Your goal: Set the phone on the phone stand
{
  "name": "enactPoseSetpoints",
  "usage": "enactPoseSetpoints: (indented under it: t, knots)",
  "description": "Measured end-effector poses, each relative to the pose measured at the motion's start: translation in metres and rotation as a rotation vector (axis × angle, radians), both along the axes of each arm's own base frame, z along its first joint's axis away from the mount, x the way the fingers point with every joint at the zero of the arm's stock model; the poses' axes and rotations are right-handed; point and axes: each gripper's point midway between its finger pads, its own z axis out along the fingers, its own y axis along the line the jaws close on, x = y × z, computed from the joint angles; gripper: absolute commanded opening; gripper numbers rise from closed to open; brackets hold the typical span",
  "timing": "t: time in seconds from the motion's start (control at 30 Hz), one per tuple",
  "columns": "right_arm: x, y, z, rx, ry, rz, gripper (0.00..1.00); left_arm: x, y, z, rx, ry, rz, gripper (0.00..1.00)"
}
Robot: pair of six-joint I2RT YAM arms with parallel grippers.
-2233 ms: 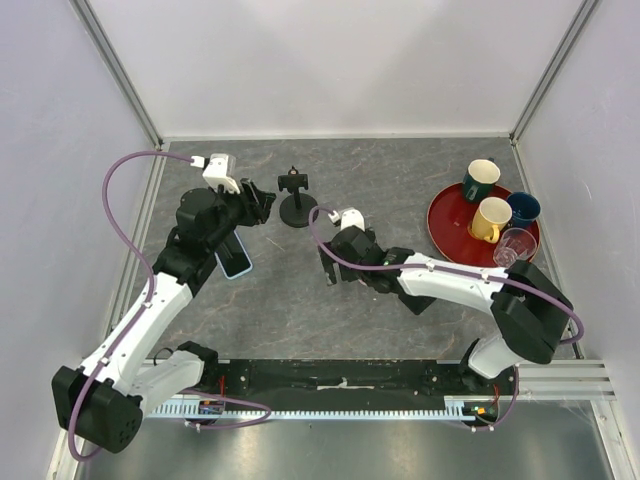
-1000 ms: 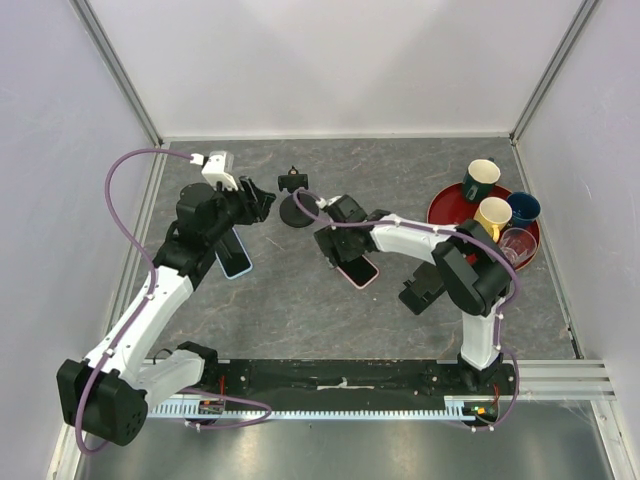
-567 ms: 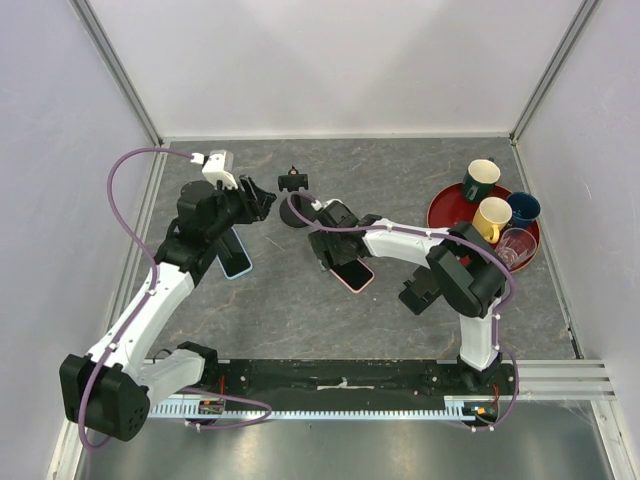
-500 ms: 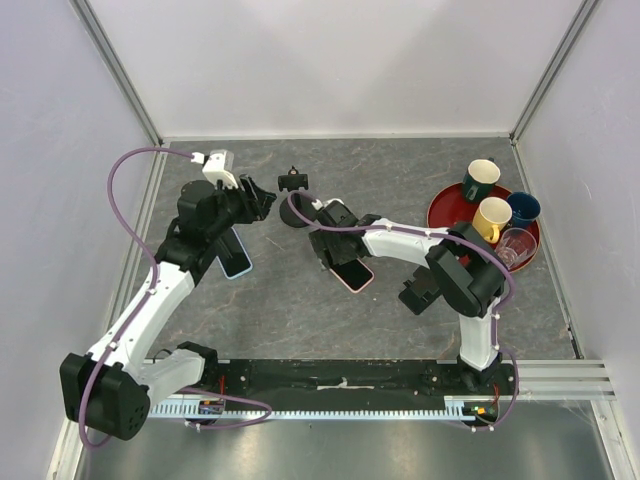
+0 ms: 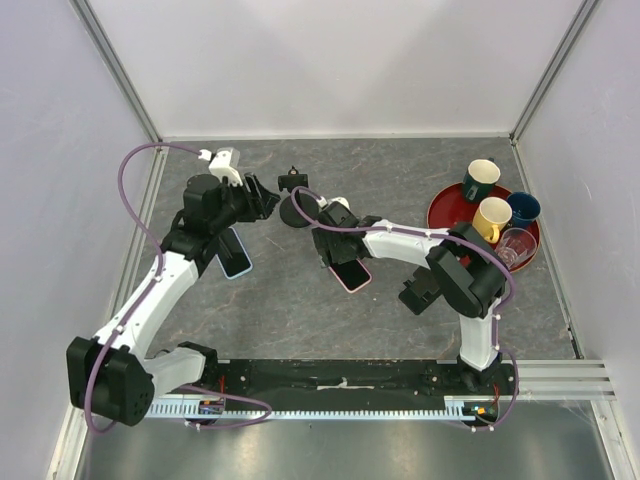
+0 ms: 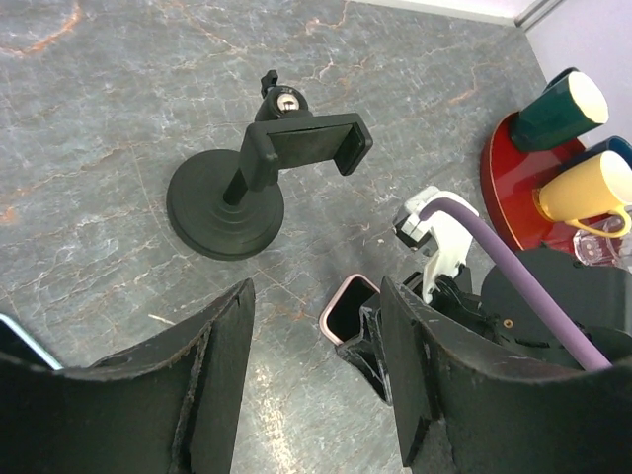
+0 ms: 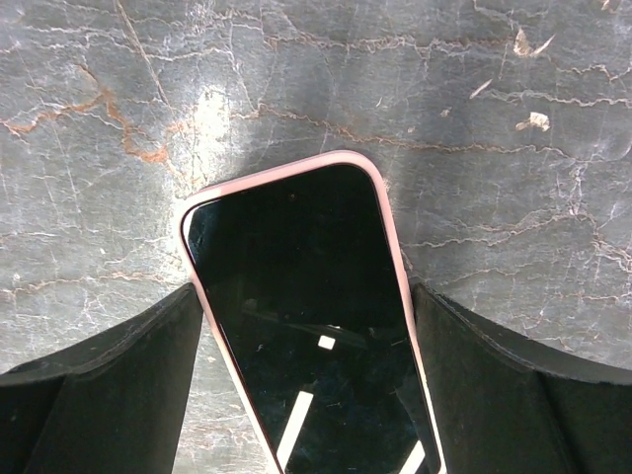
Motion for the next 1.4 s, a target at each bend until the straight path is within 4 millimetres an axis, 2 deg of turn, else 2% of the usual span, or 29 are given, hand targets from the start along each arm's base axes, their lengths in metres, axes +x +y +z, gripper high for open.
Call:
enactPoseSetpoints:
  t: [0.17, 0.2, 0.23, 0.3, 0.4, 0.63, 0.83, 1.03, 1.23, 1.37, 1.4]
  knots:
    - [0.0, 0.0, 0.001, 0.033, -0.016, -0.019, 0.64, 0.008, -0.014, -0.01, -0.013, 0.054, -0.07, 0.58]
    - [0.0, 0.0, 0.002, 0.039, -0.02, -0.022, 0.65, 0.009, -0.017, -0.012, -0.016, 0.064, -0.081, 0.55]
    - [0.001, 0.0, 0.002, 0.045, -0.022, -0.027, 0.73, 0.01, -0.02, -0.015, -0.021, 0.08, -0.1, 0.54]
    - [0.001, 0.001, 0.002, 0.056, -0.024, -0.036, 0.75, 0.012, -0.027, -0.023, -0.03, 0.121, -0.132, 0.51]
    - [0.0, 0.003, 0.004, 0.103, -0.023, -0.051, 0.69, 0.013, -0.035, -0.032, -0.044, 0.178, -0.165, 0.5]
    - [-0.003, 0.011, 0.012, 0.295, -0.063, -0.106, 0.4, 0.008, -0.039, -0.031, -0.075, 0.201, -0.18, 0.51]
    - [-0.017, 0.019, 0.018, 0.411, -0.066, -0.09, 0.32, 0.003, -0.047, -0.021, -0.116, 0.191, -0.23, 0.51]
    - [-0.027, 0.02, 0.021, 0.434, -0.043, -0.076, 0.29, -0.007, -0.059, -0.023, -0.149, 0.218, -0.32, 0.51]
    - [-0.028, 0.017, 0.027, 0.427, -0.046, -0.078, 0.29, -0.011, -0.065, -0.026, -0.164, 0.238, -0.358, 0.51]
    - [-0.026, 0.01, 0.027, 0.371, -0.044, -0.097, 0.32, -0.011, -0.066, -0.025, -0.168, 0.234, -0.367, 0.51]
    - [-0.025, 0.009, 0.026, 0.351, -0.038, -0.099, 0.35, -0.012, -0.066, -0.024, -0.17, 0.233, -0.371, 0.51]
